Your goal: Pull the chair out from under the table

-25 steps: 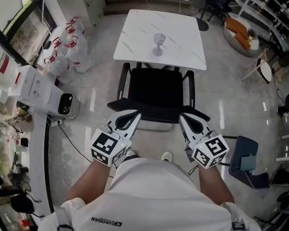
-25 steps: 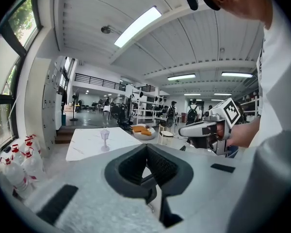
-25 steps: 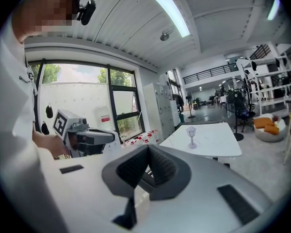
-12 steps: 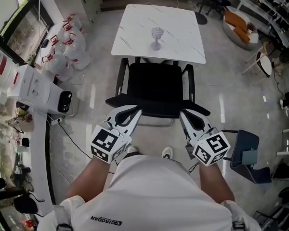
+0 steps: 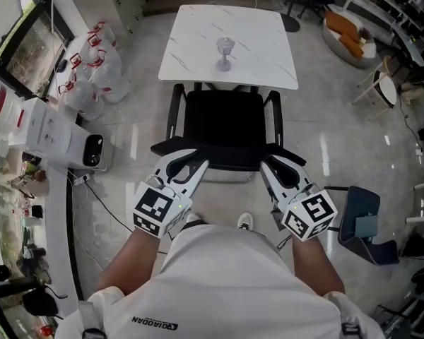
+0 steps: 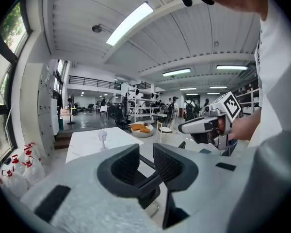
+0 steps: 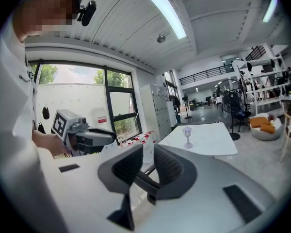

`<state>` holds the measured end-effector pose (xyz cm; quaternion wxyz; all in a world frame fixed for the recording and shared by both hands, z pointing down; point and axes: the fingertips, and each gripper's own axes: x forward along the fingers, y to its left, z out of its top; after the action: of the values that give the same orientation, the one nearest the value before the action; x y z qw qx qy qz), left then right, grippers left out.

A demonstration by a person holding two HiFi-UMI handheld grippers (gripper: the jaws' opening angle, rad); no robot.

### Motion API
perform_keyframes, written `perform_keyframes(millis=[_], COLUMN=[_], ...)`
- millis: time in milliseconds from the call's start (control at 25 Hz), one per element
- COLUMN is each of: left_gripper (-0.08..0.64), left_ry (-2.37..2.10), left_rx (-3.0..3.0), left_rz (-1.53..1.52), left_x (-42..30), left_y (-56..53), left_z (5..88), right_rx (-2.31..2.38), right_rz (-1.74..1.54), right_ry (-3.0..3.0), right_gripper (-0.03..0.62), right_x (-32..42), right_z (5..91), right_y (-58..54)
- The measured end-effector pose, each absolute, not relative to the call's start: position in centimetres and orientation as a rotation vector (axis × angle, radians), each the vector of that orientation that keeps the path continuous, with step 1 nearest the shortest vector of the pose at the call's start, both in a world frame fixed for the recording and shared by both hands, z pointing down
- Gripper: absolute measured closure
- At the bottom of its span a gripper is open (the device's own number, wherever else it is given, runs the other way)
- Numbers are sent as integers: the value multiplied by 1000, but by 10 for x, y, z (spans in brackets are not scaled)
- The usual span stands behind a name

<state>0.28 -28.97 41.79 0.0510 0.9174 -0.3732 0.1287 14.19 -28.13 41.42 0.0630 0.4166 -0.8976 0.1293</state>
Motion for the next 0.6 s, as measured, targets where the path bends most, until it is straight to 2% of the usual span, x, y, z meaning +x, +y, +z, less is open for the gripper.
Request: perform_keyframes(millis=[160, 600], left_gripper=[440, 440], left_ry=[-1117, -1085], left_rx=[2811, 2816], left_rz=[437, 478], left_x=[4, 7], left_y=[-289, -291], left_z=[423, 428], right_rx=[1268, 1235], right_rz=[370, 354], right_ry=[-2699, -2678], right_gripper=[508, 502], right_x=[143, 140], right_z=[415, 420], right_y=[-283, -284])
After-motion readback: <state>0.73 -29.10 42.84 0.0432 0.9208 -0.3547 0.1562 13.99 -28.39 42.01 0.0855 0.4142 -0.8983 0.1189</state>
